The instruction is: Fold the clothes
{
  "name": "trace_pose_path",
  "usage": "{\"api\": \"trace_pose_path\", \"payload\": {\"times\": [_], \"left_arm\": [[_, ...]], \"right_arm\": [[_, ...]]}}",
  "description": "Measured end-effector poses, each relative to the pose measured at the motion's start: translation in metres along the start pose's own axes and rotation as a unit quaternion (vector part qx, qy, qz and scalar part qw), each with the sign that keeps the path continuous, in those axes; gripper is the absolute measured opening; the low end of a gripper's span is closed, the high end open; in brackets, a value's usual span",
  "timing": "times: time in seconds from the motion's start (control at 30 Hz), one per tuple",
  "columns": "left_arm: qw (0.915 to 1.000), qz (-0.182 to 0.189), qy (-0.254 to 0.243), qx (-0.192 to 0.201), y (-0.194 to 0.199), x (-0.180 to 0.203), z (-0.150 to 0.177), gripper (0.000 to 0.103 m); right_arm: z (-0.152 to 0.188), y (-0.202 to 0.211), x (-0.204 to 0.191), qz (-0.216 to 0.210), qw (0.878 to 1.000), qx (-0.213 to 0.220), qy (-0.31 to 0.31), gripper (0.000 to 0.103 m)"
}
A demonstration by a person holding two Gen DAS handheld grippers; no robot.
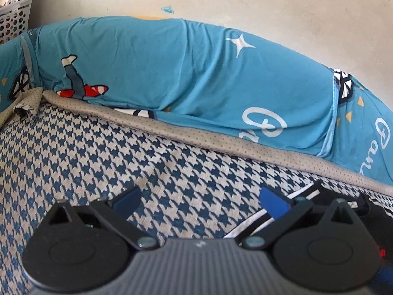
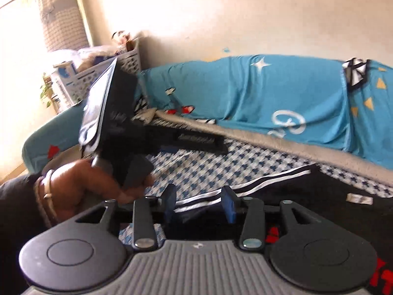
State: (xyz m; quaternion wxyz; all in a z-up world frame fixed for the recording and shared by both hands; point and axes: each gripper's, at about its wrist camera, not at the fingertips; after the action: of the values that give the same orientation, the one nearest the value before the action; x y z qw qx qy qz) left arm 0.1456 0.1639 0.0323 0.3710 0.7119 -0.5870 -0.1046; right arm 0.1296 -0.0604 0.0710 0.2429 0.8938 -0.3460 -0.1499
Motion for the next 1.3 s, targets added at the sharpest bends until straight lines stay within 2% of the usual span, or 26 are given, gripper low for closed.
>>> {"api": "trace_pose_path", "payload": {"times": [0.13, 0.27, 0.33, 0.5, 0.83, 0.87, 0.9, 0.97, 1.03, 1.2, 1.3], "left_arm": [[0.9998, 0.006, -0.002, -0.019, -0.005, 0.001, 0.003, 0.103], [0.9992, 0.010, -0.017, -0.035, -0.011, 0.006, 0.009, 0.103], [0.9987, 0.014, -0.024, -0.043, -0.014, 0.011, 0.012, 0.103], [0.9973, 0.016, -0.045, -0.056, -0.019, 0.020, 0.018, 0.103], [0.9958, 0.017, -0.053, -0.072, -0.026, 0.023, 0.024, 0.103], [0.9956, 0.019, -0.052, -0.075, -0.026, 0.024, 0.025, 0.103], [0.9954, 0.021, -0.052, -0.078, -0.026, 0.023, 0.025, 0.103], [0.9948, 0.022, -0.050, -0.085, -0.028, 0.023, 0.027, 0.103], [0.9945, 0.022, -0.048, -0.091, -0.030, 0.022, 0.028, 0.103], [0.9942, 0.018, -0.051, -0.092, -0.032, 0.022, 0.030, 0.103], [0.9948, 0.016, -0.059, -0.082, -0.030, 0.023, 0.030, 0.103]], "right_arm": [[-0.002, -0.008, 0.011, 0.092, 0.995, 0.023, -0.014, 0.040], [-0.003, -0.028, 0.032, 0.154, 0.987, 0.029, -0.035, 0.040], [-0.004, -0.037, 0.043, 0.172, 0.983, 0.026, -0.053, 0.040], [-0.010, -0.057, 0.058, 0.193, 0.980, 0.021, -0.049, 0.041], [-0.006, -0.099, 0.070, 0.202, 0.978, -0.040, -0.042, 0.040], [-0.005, -0.102, 0.070, 0.203, 0.977, -0.045, -0.040, 0.037], [-0.003, -0.106, 0.070, 0.205, 0.977, -0.050, -0.037, 0.023], [-0.001, -0.113, 0.070, 0.207, 0.976, -0.059, -0.033, 0.006], [0.002, -0.120, 0.070, 0.210, 0.975, -0.066, -0.029, 0.003], [-0.004, -0.116, 0.074, 0.212, 0.976, -0.030, -0.051, 0.003], [-0.015, -0.106, 0.081, 0.216, 0.973, 0.017, -0.079, 0.003]]}}
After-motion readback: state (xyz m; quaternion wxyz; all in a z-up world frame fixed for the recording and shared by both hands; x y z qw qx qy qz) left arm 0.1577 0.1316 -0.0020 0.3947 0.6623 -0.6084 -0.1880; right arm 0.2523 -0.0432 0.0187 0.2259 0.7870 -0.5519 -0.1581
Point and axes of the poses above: each gripper's, at about its wrist camera, not at the fingertips, and y roughly against the way its jaws point, x to its right, z to its underside, and after that the axes turned 10 degrees about z, right-handed
